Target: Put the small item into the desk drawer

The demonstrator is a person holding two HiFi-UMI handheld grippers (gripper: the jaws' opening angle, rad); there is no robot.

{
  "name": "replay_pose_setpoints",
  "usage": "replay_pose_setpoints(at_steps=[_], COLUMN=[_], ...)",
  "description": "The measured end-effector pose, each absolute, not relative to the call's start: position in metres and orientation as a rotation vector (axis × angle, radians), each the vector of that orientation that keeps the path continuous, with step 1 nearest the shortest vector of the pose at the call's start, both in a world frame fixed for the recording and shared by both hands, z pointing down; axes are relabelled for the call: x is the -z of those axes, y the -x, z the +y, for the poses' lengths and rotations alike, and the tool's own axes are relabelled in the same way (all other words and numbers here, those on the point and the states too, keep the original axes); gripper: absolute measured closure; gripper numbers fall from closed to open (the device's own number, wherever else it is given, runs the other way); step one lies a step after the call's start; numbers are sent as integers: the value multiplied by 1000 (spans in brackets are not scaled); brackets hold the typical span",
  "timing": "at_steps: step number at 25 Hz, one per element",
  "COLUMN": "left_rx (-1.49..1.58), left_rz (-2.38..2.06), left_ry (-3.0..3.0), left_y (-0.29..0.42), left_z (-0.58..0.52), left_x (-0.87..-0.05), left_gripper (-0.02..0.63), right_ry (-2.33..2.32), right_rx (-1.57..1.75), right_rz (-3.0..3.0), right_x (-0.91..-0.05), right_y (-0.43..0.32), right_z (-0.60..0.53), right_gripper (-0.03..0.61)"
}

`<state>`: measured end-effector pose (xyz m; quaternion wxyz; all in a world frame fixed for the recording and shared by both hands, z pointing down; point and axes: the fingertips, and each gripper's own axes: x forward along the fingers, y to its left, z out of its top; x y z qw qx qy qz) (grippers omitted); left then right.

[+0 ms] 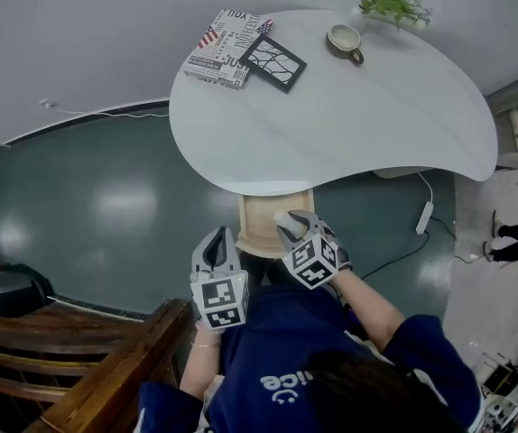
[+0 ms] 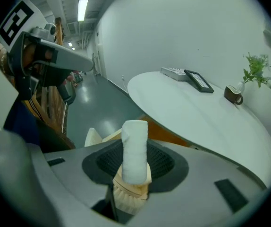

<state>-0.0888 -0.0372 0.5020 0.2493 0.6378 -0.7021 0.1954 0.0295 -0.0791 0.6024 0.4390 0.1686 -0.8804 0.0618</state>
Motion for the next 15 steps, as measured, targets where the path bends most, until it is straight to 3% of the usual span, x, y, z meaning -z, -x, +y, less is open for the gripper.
replay_pose_setpoints(at_steps=[15], left_rx=[-572], left_rz=[-1915], left_ry=[-1681], left_y=[102], left_z=[-22], left_x=[-512], left_gripper=[609], right_ry=[-318], right_rx=[-133], right_rz=[-2084], right_x=[-658], right_y=[-18], right_z=[-79], right_gripper=[423])
